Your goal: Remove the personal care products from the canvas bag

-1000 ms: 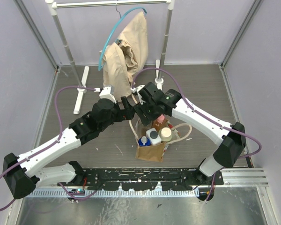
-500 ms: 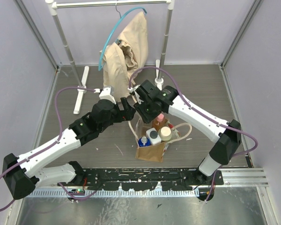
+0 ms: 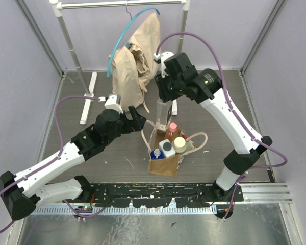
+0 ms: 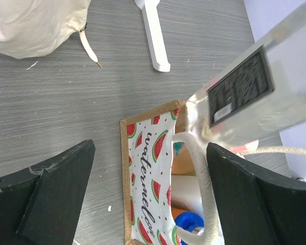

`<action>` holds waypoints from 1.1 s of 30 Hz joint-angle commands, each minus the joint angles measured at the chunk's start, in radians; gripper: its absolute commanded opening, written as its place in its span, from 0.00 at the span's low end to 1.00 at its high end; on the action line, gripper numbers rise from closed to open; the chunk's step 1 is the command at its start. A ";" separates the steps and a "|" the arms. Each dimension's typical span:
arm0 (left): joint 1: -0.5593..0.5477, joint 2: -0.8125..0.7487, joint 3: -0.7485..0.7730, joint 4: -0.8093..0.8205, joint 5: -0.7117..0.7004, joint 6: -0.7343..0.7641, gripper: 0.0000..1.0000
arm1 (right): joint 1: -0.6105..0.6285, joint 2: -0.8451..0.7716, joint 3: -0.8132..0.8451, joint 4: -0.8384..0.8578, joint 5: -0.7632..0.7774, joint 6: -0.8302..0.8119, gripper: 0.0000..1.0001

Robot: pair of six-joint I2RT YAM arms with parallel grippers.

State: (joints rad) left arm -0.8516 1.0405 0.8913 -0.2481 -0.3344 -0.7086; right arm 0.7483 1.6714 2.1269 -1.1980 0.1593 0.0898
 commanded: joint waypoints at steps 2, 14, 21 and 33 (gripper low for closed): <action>-0.003 -0.034 -0.025 -0.003 -0.028 0.001 0.98 | -0.145 -0.005 0.047 0.124 0.080 -0.036 0.01; -0.003 -0.045 -0.022 -0.023 -0.024 0.000 0.98 | -0.388 -0.029 -0.201 0.305 -0.007 -0.008 0.01; -0.003 -0.148 -0.029 -0.089 -0.039 0.026 0.98 | -0.461 0.024 -0.319 0.353 0.028 0.015 0.05; -0.020 -0.148 0.244 -0.513 -0.173 0.083 0.98 | -0.475 0.016 -0.431 0.334 0.095 0.030 0.69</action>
State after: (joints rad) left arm -0.8551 0.8948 1.0859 -0.7120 -0.5072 -0.6815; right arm 0.2691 1.7523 1.6928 -0.9058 0.1944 0.1078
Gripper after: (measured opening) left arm 0.979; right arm 0.622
